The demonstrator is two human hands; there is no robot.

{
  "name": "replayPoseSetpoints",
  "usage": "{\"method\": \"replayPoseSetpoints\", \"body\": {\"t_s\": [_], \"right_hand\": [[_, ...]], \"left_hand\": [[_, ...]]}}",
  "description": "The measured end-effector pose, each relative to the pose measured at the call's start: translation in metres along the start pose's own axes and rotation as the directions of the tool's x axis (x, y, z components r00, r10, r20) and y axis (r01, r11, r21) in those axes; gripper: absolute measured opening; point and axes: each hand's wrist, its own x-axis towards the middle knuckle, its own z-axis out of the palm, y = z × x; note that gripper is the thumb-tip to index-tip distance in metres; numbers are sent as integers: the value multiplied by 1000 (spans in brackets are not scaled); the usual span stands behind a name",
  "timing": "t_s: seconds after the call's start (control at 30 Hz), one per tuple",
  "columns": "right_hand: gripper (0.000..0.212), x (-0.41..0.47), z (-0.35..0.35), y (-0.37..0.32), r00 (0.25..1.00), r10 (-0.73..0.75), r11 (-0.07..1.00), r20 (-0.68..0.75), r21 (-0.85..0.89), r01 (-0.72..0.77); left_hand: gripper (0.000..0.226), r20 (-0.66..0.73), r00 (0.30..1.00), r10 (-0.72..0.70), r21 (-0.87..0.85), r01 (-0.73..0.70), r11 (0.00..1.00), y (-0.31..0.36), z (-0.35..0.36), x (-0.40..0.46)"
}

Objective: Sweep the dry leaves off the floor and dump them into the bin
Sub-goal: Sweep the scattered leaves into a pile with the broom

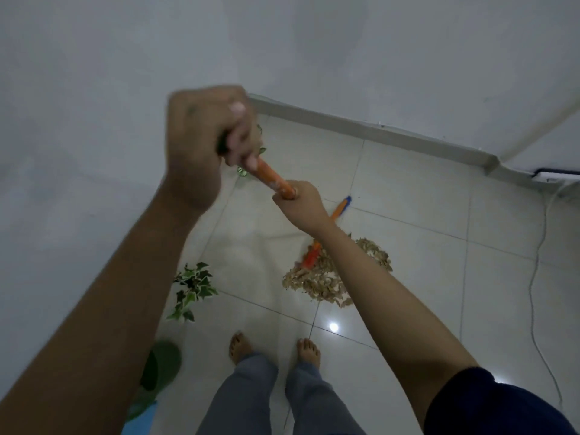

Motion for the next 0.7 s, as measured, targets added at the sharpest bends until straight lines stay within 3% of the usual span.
{"method": "replayPoseSetpoints", "body": {"t_s": [0.1,0.2,0.57,0.7], "right_hand": [[49,-9,-27,-19,999,-16,1000,45,-24,17],[48,-24,-52,-8,995,35,993,94,-119,-23],[44,-130,-105,166,891,442,868,106,-302,-395],[42,-136,-82,192,881,456,856,125,-333,-395]], "left_hand": [[27,12,999,47,-48,-46,998,19,-1,9],[28,83,996,-11,-143,23,989,16,17,5],[32,242,921,-304,-133,342,930,-96,156,-81],[36,188,919,-346,-158,376,913,-117,158,-108]]}}
